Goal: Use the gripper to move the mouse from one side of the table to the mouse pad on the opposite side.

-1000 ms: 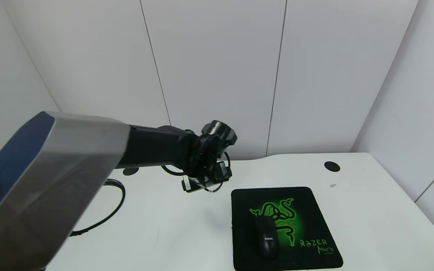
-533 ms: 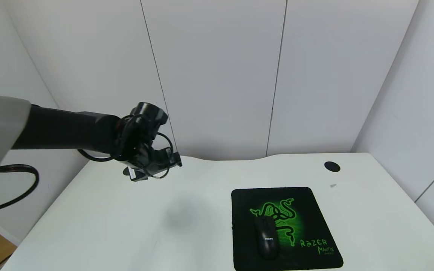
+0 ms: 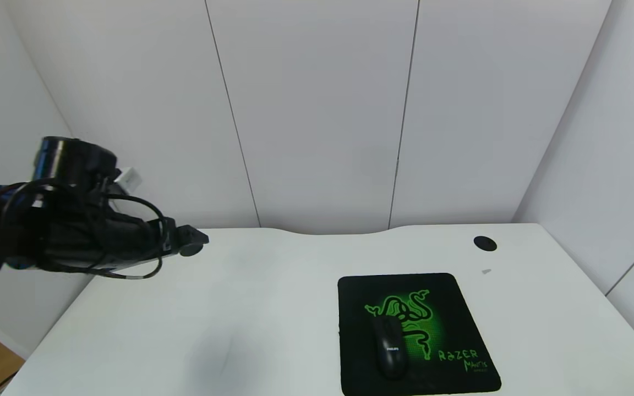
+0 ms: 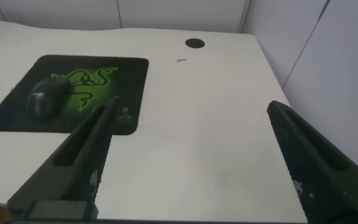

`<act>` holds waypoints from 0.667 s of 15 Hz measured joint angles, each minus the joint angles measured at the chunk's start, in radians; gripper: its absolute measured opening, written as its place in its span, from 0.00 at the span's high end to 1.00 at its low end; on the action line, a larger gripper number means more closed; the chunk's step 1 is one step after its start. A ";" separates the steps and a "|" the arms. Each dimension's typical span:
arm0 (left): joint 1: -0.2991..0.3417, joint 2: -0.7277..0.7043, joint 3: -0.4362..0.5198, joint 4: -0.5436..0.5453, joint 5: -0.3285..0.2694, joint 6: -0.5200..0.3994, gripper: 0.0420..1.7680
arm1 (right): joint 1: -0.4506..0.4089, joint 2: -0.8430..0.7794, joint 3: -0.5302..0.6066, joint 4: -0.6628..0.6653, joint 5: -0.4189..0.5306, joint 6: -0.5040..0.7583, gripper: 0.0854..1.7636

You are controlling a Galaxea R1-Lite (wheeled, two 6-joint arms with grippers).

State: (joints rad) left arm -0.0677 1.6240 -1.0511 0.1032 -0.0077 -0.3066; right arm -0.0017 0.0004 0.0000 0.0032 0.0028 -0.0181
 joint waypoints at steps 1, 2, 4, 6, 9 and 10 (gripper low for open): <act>0.029 -0.054 0.050 -0.037 -0.028 0.041 0.03 | 0.000 0.000 0.000 0.000 0.000 0.000 0.03; 0.052 -0.099 0.090 -0.066 -0.050 0.070 0.03 | 0.000 0.000 0.000 0.000 0.000 0.000 0.03; 0.082 -0.196 0.149 -0.091 -0.083 0.120 0.03 | 0.000 0.000 0.000 0.000 0.000 0.000 0.03; 0.099 -0.302 0.185 -0.093 -0.113 0.171 0.03 | 0.000 0.000 0.000 0.000 0.000 0.000 0.03; 0.100 -0.469 0.230 -0.075 -0.153 0.219 0.03 | 0.000 0.000 0.000 0.000 0.000 0.000 0.03; 0.099 -0.527 0.245 -0.054 -0.162 0.229 0.03 | 0.000 0.000 0.000 0.000 0.000 0.000 0.03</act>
State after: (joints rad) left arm 0.0313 1.0968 -0.8062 0.0487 -0.1694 -0.0779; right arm -0.0017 0.0004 0.0000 0.0032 0.0028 -0.0181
